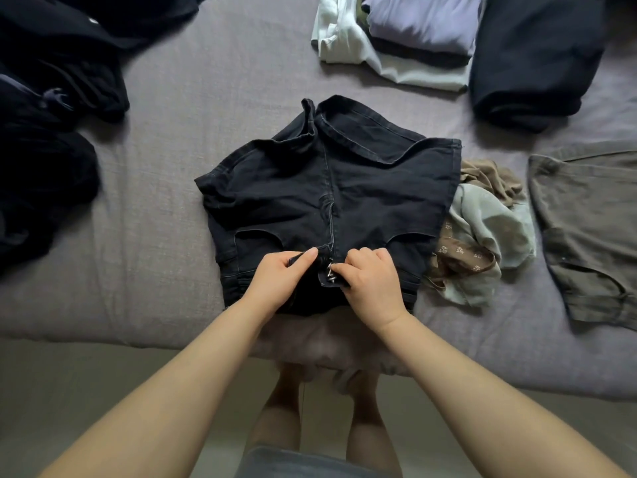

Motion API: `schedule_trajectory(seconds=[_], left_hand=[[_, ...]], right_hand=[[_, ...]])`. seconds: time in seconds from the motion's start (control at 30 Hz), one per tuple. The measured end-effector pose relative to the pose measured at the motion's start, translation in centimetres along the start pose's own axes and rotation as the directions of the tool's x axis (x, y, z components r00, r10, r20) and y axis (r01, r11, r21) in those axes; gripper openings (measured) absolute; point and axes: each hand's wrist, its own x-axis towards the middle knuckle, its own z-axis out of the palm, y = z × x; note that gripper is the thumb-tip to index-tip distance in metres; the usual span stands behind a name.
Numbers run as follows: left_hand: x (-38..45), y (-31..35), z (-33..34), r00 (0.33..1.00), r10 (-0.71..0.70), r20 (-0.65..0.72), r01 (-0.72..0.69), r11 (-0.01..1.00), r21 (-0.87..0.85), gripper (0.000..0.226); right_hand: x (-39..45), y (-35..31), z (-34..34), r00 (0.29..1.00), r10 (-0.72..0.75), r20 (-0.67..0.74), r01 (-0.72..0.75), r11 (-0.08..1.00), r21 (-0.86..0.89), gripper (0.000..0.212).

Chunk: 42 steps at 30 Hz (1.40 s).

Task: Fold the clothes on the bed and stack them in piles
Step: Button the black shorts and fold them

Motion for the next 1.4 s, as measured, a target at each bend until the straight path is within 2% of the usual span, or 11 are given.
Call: schedule_trajectory(seconds=[0.23,0.33,0.43,0.6,0.7,0.87,0.93,1.0,1.07,1.3,1.4], left_hand=[[-0.1,-0.1,-0.1,1.000,0.020,-0.007,-0.020,0.999,0.027,0.043],[0.2,0.0,-0.3,0.999,0.033,-0.017,-0.032,0.998,0.055,0.051],[0.5,0.2,-0.4,0.996,0.086,0.024,-0.088,0.989,0.120,0.060],[0.7,1.2,-1.0,0.980,0.065,0.187,-0.091,0.987,0.130,0.033],[1.0,1.6,-1.7,0.959,0.069,0.274,-0.098,0.991,0.091,0.016],[0.9,1.6,-2.5,0.928,0.117,0.353,-0.126,0.992,0.003,0.014],[0.8,1.4,-2.7,0.939,0.157,0.307,-0.176,0.984,0.037,0.017],[0.4,1.4,-2.7,0.949,0.188,0.253,-0.205,0.978,0.041,0.016],[0.0,1.6,-2.7,0.951,0.226,0.212,-0.247,0.965,0.082,0.014],[-1.5,1.8,-1.1,0.944,0.319,-0.089,-0.256,0.873,0.415,0.017],[-2.6,1.4,-0.5,0.913,0.376,-0.159,-0.282,0.861,0.423,0.015]], right_hand=[[1.3,-0.2,-0.4,0.971,0.102,0.215,-0.107,0.994,0.014,0.029],[1.6,0.1,-1.4,0.989,0.038,0.140,-0.051,0.995,0.088,0.015],[1.7,0.2,-2.0,0.991,-0.120,0.058,0.116,0.990,0.076,0.019],[2.0,0.4,-2.4,0.950,-0.306,-0.070,0.307,0.952,0.004,0.027],[2.6,0.3,-2.8,0.949,-0.296,-0.110,0.301,0.953,0.025,0.046],[2.6,0.2,-2.6,0.988,-0.151,-0.023,0.153,0.978,0.141,0.017],[2.7,-0.2,-2.7,0.999,-0.013,0.041,0.001,0.964,0.266,0.014],[3.2,-0.5,-3.1,0.983,0.115,0.144,-0.157,0.932,0.328,0.034],[3.7,-0.9,-3.7,0.956,0.086,0.279,-0.179,0.927,0.330,0.054],[3.9,-1.6,-3.8,0.874,0.172,0.455,-0.373,0.838,0.399,0.038],[3.9,-1.4,-3.5,0.873,0.165,0.459,-0.342,0.878,0.335,0.034]])
